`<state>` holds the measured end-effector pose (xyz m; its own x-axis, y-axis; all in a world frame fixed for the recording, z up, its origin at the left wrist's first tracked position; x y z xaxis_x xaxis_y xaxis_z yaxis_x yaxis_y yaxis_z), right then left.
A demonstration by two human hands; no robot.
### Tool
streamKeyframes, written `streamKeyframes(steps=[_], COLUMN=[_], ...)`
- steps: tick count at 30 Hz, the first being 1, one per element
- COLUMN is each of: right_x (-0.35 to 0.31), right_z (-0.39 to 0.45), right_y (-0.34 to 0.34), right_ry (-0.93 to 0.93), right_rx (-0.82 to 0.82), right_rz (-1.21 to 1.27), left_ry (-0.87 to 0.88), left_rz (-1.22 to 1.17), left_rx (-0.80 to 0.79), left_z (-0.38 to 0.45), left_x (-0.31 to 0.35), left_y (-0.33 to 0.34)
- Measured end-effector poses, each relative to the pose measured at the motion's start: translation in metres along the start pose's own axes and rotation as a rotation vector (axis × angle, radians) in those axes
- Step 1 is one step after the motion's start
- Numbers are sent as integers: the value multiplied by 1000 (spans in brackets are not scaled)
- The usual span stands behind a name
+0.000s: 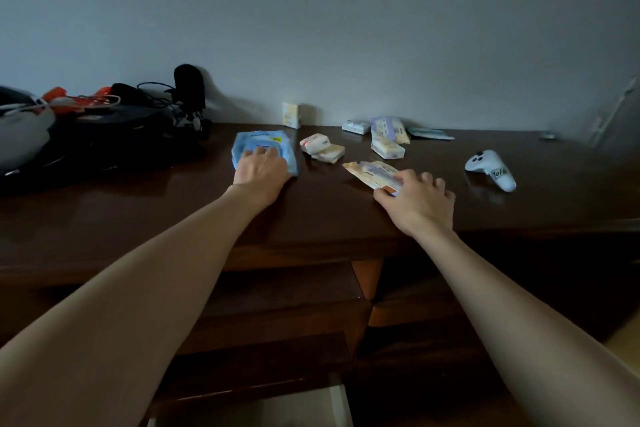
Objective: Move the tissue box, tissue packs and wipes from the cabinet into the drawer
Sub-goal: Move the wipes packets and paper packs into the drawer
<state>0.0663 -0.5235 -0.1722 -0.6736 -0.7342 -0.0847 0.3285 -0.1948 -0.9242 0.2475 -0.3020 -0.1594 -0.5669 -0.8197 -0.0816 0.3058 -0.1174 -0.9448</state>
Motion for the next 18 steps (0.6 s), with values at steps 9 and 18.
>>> streamKeyframes(steps=[9,18], right_x=[-8,-37], right_z=[-37,-170], right_y=[-18,-62], right_ry=[44,-188], right_rx=[79,429], right_rz=[107,355], left_ry=[174,583], left_rz=[-215,-312], left_rx=[167,523], left_z=[-140,-312], left_x=[10,8], left_y=[-49,-65])
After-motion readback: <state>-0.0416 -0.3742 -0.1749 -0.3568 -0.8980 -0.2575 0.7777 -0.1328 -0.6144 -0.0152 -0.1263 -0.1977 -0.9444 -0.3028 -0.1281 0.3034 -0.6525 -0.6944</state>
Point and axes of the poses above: each hand's wrist, its own z-axis towards the middle knuckle, its own y-axis out of the palm, x = y × z, the point moved 10 cm from there along z, towards the middle knuckle, and after that the axes turned 6 degrees about -z, right-handed, at the moved point
